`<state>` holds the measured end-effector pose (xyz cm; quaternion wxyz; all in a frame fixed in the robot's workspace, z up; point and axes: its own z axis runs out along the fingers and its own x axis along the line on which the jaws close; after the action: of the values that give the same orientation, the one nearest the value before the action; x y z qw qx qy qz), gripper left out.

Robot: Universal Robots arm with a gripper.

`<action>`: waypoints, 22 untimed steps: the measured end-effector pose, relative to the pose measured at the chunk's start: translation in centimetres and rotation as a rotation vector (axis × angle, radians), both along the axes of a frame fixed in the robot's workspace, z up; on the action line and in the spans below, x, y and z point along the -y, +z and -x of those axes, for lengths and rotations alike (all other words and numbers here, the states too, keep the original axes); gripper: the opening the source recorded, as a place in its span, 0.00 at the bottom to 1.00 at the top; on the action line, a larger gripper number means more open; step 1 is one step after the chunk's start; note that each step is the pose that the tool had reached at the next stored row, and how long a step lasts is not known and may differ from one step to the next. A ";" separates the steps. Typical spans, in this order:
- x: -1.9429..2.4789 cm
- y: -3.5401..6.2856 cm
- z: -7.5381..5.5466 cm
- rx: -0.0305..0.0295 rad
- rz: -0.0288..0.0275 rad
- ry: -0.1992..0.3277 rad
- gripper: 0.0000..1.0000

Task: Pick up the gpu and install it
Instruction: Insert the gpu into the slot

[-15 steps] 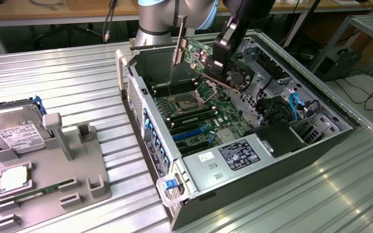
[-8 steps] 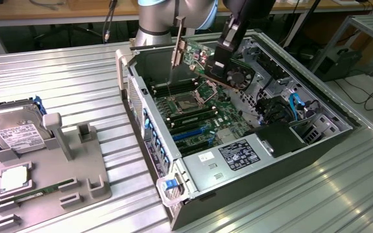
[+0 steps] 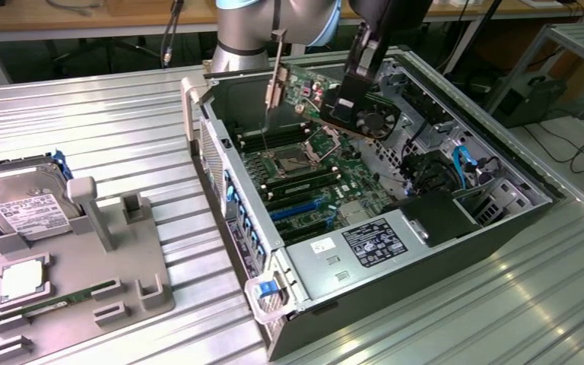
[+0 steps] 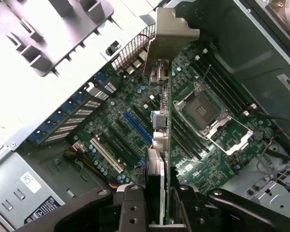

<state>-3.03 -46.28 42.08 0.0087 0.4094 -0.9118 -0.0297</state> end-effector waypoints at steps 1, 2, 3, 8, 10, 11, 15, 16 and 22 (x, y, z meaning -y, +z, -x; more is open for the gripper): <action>0.01 0.00 0.0 0.0000 0.0001 0.010 0.27; 0.02 0.01 0.0 0.0000 0.0002 0.022 0.27; 0.04 0.01 0.0 0.0000 0.0001 0.034 0.27; 0.17 0.01 0.0 0.0000 0.0001 0.105 0.27; 0.21 0.01 0.0 -0.0001 0.0002 0.126 0.27; 0.23 0.01 0.0 -0.0001 0.0002 0.135 0.27; 0.30 0.01 0.0 -0.0001 0.0002 0.173 0.27; 0.32 0.01 0.0 -0.0001 0.0002 0.182 0.27; 0.43 0.01 0.0 -0.0001 0.0001 0.242 0.27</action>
<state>-3.03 -46.71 42.09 0.0123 0.5166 -0.8557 -0.0284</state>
